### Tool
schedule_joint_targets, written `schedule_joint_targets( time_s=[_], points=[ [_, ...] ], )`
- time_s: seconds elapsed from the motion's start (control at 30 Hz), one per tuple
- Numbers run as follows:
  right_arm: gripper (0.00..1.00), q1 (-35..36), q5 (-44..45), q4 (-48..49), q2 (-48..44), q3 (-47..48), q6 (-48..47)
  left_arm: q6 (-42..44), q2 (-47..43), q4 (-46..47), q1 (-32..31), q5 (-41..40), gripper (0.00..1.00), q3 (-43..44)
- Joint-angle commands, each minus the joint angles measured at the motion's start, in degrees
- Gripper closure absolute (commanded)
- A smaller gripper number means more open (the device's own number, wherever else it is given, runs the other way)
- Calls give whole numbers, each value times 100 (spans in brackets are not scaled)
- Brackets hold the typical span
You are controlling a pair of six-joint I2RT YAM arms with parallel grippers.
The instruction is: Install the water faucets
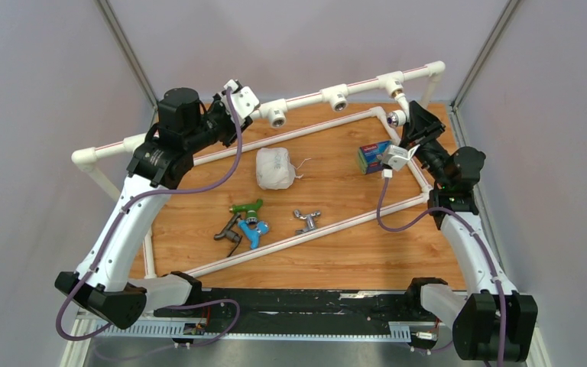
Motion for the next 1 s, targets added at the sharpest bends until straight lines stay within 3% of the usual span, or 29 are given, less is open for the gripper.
schedule_joint_targets(
  time_s=[0.0, 0.3, 0.73, 0.97],
  points=[
    [100, 125, 355, 245, 140, 26, -169, -1117, -342, -748, -58, 398, 100, -155],
    [100, 583, 1103, 588, 325, -211, -1136, -1205, -342, -678, -58, 459, 100, -199],
    [100, 354, 1112, -878, 536, 649, -2350, -1099, -351, -766, -49, 336, 100, -164],
    [100, 354, 708, -1196, 650, 1072, -2316, -1091, -368, -774, -58, 345, 100, -199]
  ],
)
